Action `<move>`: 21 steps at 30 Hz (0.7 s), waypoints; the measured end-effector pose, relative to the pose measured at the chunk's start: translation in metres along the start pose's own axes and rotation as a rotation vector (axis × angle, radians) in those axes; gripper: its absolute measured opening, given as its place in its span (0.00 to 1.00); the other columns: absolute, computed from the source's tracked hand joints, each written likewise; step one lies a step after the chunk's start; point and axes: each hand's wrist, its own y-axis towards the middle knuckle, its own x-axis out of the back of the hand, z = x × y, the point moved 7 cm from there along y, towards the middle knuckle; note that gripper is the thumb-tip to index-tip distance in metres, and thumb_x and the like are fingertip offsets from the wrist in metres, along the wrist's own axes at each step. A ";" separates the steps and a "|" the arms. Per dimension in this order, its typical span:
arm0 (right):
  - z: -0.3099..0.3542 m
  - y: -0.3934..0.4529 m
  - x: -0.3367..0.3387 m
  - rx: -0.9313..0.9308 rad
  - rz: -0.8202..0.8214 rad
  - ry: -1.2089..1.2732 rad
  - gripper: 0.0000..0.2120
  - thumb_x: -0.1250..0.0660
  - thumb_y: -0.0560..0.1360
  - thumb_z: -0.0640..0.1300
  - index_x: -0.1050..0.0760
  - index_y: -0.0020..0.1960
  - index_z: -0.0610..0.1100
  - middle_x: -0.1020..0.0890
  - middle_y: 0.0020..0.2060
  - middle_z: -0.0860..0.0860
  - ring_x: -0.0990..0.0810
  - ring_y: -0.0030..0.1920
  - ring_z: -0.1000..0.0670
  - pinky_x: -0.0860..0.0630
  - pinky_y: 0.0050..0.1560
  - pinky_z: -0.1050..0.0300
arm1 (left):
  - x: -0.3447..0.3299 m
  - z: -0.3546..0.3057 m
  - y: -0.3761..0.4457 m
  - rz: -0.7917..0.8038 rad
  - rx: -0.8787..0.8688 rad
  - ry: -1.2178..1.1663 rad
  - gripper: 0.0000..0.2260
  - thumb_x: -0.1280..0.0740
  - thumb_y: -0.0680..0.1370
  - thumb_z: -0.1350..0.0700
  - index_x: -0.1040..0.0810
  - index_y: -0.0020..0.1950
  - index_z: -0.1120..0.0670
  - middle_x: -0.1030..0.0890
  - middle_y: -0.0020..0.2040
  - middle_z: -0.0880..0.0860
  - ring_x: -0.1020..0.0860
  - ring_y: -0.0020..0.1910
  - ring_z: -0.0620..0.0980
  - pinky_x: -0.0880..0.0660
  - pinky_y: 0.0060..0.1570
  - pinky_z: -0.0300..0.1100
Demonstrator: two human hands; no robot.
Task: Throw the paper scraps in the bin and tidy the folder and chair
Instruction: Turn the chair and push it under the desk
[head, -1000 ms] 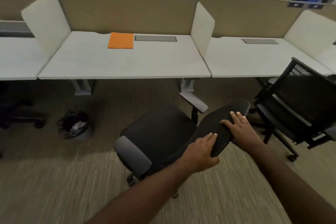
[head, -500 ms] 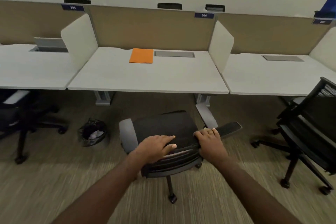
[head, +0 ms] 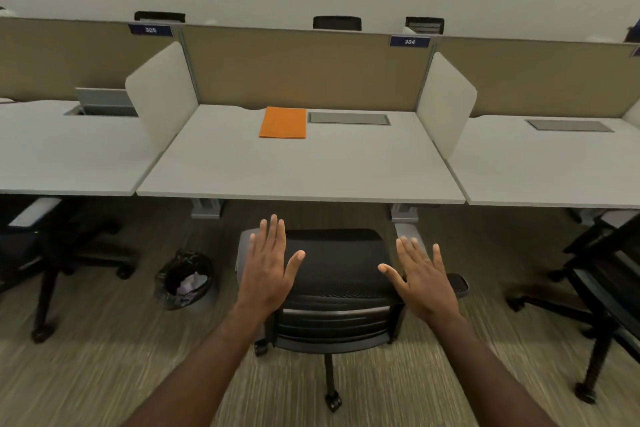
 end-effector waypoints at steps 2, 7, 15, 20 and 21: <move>0.004 0.013 -0.005 -0.008 0.016 -0.010 0.44 0.64 0.75 0.76 0.55 0.81 0.49 0.53 0.81 0.53 0.63 0.79 0.55 0.67 0.79 0.46 | -0.002 0.011 0.012 0.002 -0.004 0.002 0.38 0.62 0.79 0.30 0.61 0.81 0.52 0.63 0.82 0.51 0.65 0.80 0.47 0.61 0.80 0.49; 0.016 0.047 -0.017 -0.015 0.055 -0.046 0.45 0.65 0.74 0.77 0.62 0.80 0.49 0.59 0.81 0.52 0.67 0.79 0.54 0.66 0.79 0.46 | -0.010 0.036 0.046 0.012 -0.019 0.042 0.39 0.59 0.79 0.30 0.63 0.81 0.53 0.63 0.82 0.52 0.66 0.80 0.48 0.60 0.80 0.50; 0.027 0.096 -0.023 -0.004 0.098 -0.027 0.48 0.67 0.72 0.78 0.66 0.80 0.47 0.64 0.80 0.50 0.69 0.78 0.52 0.67 0.79 0.47 | -0.019 0.061 0.097 0.077 -0.034 0.107 0.40 0.62 0.78 0.29 0.67 0.80 0.54 0.66 0.81 0.53 0.68 0.79 0.48 0.58 0.80 0.52; 0.023 0.121 -0.024 -0.003 0.050 -0.025 0.46 0.65 0.74 0.77 0.66 0.80 0.48 0.65 0.80 0.51 0.70 0.78 0.53 0.68 0.78 0.48 | -0.022 0.063 0.118 0.069 -0.030 0.171 0.40 0.60 0.79 0.29 0.66 0.80 0.55 0.64 0.82 0.54 0.65 0.80 0.49 0.55 0.81 0.54; 0.022 0.124 -0.024 -0.005 0.035 -0.027 0.46 0.64 0.74 0.77 0.66 0.80 0.48 0.65 0.80 0.51 0.70 0.78 0.53 0.68 0.78 0.49 | -0.022 0.063 0.121 0.062 -0.029 0.186 0.40 0.60 0.79 0.30 0.65 0.80 0.55 0.64 0.82 0.54 0.65 0.81 0.50 0.54 0.80 0.54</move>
